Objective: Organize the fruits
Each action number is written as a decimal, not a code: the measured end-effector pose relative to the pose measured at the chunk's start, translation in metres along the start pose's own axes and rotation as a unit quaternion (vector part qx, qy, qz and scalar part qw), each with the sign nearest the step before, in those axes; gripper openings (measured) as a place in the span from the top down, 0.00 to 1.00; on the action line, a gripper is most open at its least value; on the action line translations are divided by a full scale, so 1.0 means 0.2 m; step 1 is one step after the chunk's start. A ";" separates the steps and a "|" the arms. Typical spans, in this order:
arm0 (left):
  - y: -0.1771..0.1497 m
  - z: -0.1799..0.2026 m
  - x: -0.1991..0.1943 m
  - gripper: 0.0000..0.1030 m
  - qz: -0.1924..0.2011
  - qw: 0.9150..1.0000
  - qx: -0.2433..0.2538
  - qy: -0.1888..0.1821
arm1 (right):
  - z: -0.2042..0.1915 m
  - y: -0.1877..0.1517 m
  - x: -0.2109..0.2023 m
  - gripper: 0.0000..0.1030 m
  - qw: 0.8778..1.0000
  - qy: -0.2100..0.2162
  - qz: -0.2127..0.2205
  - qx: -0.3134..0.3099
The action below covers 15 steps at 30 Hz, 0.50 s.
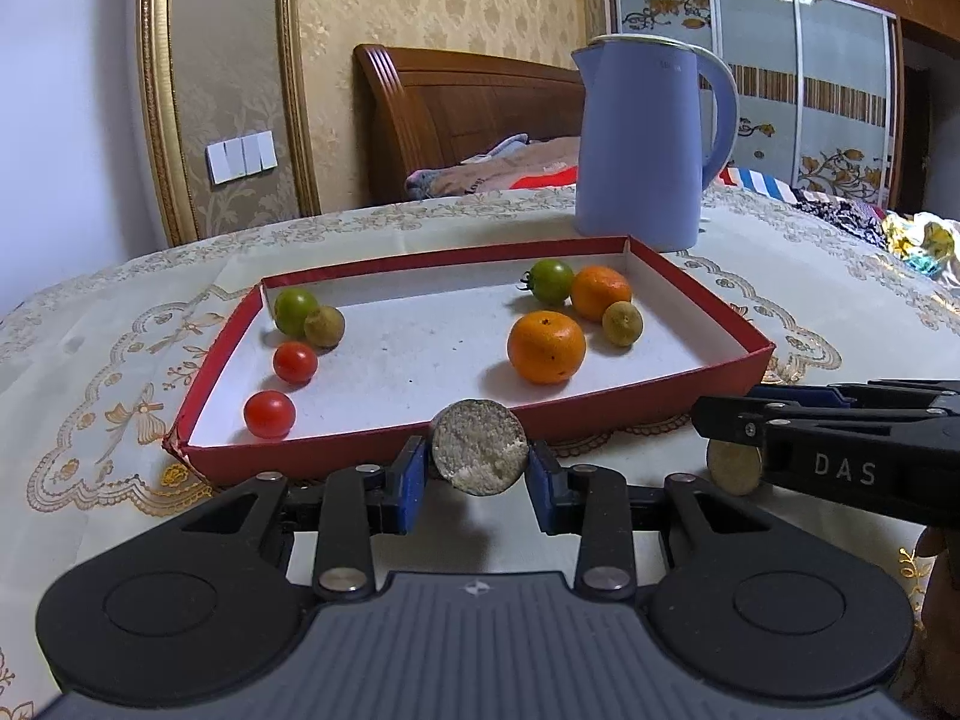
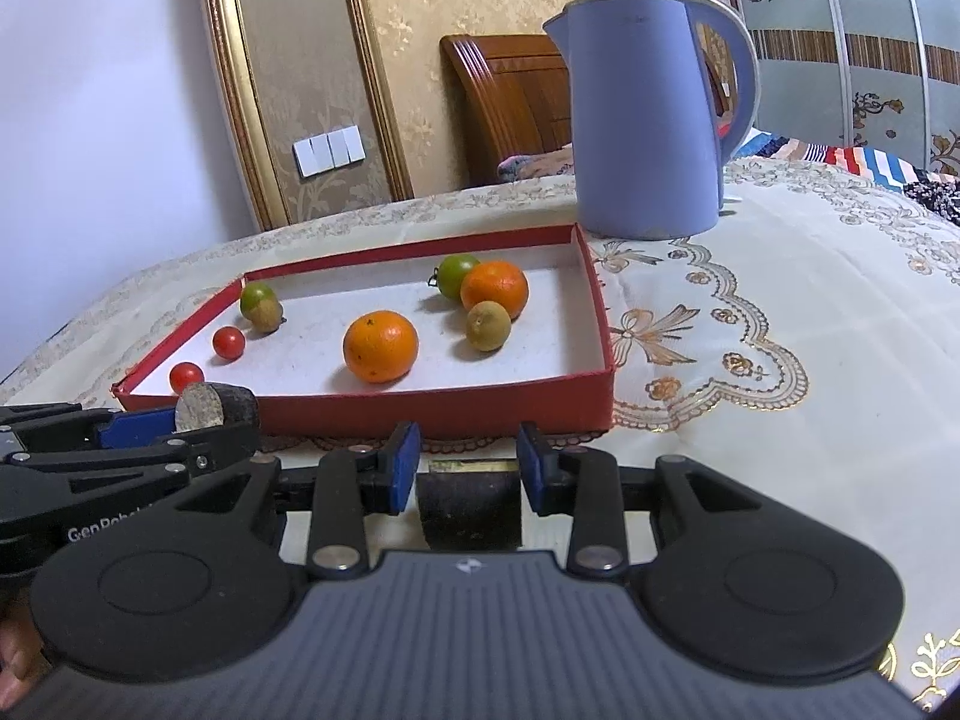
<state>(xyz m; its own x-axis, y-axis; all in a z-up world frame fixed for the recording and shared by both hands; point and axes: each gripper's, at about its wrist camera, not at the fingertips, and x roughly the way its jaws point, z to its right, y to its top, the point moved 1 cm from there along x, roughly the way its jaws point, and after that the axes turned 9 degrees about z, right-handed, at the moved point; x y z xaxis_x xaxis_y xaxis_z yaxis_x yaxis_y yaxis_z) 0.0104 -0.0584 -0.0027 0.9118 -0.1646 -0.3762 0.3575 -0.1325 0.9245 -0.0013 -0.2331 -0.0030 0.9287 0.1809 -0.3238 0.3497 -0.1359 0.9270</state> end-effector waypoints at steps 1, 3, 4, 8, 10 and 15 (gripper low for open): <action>0.00 0.00 0.00 0.67 0.001 1.000 -0.001 0.001 | 0.00 0.00 0.00 0.68 1.000 0.000 0.002 -0.001; 0.00 -0.01 -0.01 0.68 0.005 1.000 -0.003 0.001 | 0.00 0.00 -0.02 0.68 1.000 -0.001 0.010 -0.002; 0.01 -0.01 -0.01 0.68 0.007 1.000 -0.004 0.002 | 0.00 0.00 -0.02 0.68 1.000 -0.002 0.016 -0.002; 0.00 0.00 -0.01 0.69 0.005 1.000 0.000 0.006 | 0.00 0.00 -0.03 0.68 1.000 -0.003 0.017 -0.002; 0.00 -0.01 0.00 0.69 0.002 1.000 -0.003 0.005 | 0.01 0.00 -0.05 0.63 1.000 0.000 0.014 -0.005; 0.00 -0.04 0.01 0.69 -0.011 1.000 -0.020 -0.012 | -0.04 -0.01 -0.15 0.07 0.997 -0.024 0.041 -0.068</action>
<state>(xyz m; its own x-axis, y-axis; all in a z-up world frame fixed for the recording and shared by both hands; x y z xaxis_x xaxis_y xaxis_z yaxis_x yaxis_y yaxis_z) 0.0136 -0.0515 -0.0029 0.8990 -0.1856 -0.3967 0.3851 -0.0964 0.9178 -0.0314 -0.2311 0.0073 0.9594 0.1279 -0.2512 0.2551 -0.0146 0.9668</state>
